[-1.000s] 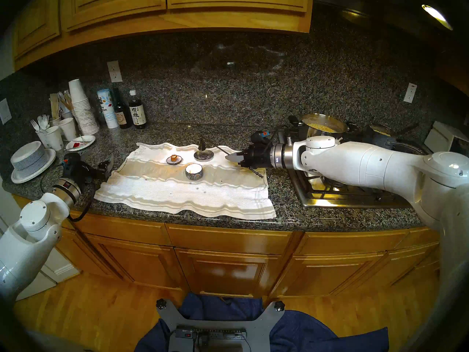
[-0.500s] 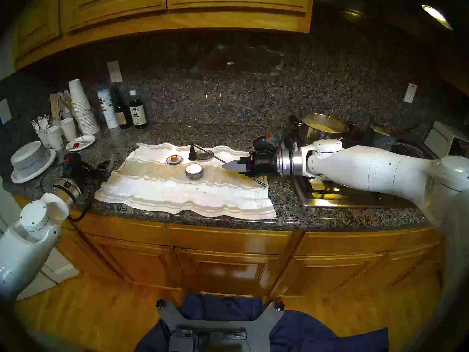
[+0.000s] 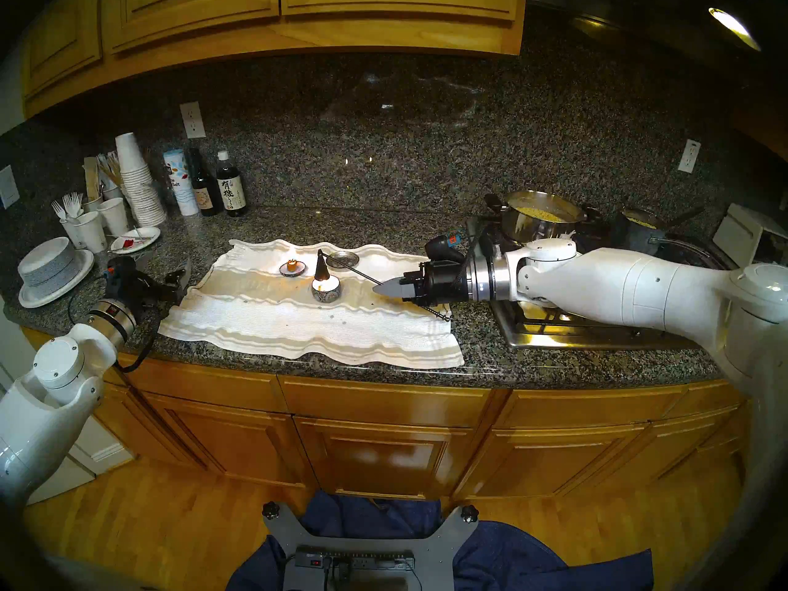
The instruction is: Put out candle flame
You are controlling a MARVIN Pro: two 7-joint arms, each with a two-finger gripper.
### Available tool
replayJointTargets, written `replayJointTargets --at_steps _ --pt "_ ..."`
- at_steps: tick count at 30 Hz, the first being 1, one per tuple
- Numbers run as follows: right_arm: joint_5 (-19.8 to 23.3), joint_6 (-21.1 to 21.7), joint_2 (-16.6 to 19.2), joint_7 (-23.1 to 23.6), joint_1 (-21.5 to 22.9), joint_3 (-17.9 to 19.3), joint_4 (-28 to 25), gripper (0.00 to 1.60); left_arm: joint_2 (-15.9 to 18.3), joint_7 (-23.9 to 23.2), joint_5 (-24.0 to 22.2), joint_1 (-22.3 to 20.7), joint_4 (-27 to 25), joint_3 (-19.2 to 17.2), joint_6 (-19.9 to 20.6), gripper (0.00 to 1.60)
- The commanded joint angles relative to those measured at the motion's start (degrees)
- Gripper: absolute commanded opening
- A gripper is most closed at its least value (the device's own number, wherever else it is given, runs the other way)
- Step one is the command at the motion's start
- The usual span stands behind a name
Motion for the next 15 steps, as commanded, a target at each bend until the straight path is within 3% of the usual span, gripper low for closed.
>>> replayJointTargets --at_steps 1,15 --pt "0.55 0.71 -1.02 -0.17 1.92 1.34 1.12 0.00 0.39 0.14 0.08 -1.12 -0.91 -1.31 -0.70 1.60" --pt "1.20 2.08 -3.74 0.42 1.23 0.86 4.47 0.00 0.40 0.14 0.07 -1.12 -0.91 -1.31 -0.71 1.60"
